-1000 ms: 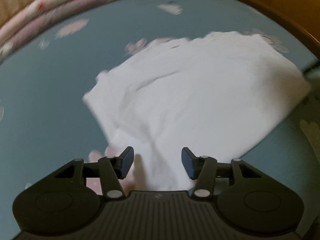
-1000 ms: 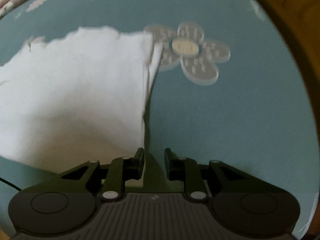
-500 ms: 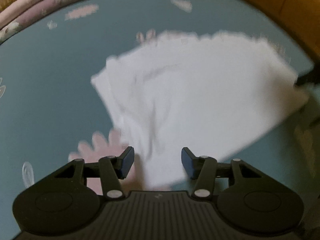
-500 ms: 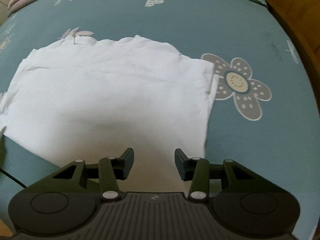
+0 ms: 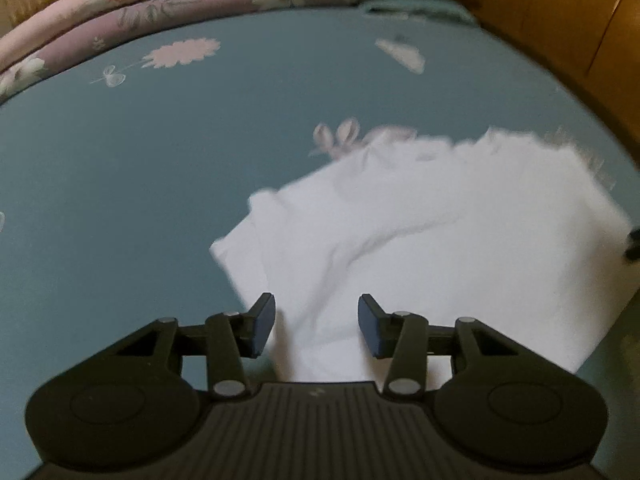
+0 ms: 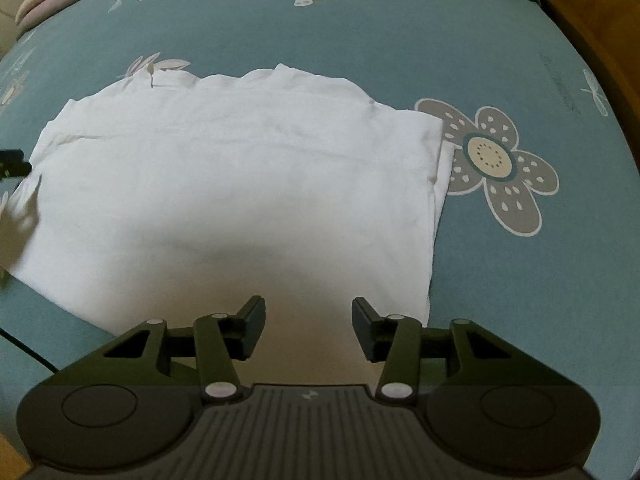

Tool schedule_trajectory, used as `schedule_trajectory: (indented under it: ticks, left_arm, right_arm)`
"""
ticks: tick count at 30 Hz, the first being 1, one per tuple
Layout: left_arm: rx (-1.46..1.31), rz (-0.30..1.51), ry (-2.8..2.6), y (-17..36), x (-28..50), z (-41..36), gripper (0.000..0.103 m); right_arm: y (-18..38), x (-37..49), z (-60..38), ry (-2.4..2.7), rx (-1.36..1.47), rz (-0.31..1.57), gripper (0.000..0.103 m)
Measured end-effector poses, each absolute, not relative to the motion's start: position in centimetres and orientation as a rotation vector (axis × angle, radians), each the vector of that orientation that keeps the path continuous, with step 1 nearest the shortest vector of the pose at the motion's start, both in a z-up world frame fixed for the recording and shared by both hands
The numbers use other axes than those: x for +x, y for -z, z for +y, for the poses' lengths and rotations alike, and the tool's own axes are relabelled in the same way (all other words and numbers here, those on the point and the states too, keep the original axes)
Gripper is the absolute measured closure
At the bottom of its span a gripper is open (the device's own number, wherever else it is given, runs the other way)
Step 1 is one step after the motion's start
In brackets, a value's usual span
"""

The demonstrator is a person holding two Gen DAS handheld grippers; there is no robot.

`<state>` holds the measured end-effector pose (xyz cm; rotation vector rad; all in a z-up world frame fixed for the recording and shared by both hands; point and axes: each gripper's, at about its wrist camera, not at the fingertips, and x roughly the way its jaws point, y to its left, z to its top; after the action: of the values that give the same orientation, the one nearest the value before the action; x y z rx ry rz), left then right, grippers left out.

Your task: Fold clothes

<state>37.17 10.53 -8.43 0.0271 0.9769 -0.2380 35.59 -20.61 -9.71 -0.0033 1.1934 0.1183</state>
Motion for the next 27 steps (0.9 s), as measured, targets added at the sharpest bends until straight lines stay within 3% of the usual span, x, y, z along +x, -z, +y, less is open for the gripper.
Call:
schedule_trajectory:
  ticks: [6, 12, 17, 22, 27]
  left_arm:
    - [0.025, 1.007, 0.270, 10.3, 38.7, 9.4, 0.050]
    - [-0.071, 0.981, 0.050, 9.3, 39.9, 13.1, 0.054]
    - [-0.025, 0.970, 0.154, 6.6, 35.9, 10.4, 0.050]
    - [0.008, 1.098, 0.231, 9.0, 30.5, 7.1, 0.048]
    - [-0.052, 1.184, 0.184, 10.5, 26.9, 7.2, 0.048]
  right_arm:
    - [10.1, 36.0, -19.4, -0.150, 0.013, 1.189, 0.049]
    - [10.9, 36.0, -19.4, -0.141, -0.003, 1.210, 0.045]
    - [11.3, 35.4, -19.3, -0.135, 0.005, 1.209, 0.041]
    - [11.8, 34.9, -19.2, -0.128, 0.013, 1.209, 0.039]
    - [12.2, 34.6, -18.9, -0.129, 0.010, 1.214, 0.029]
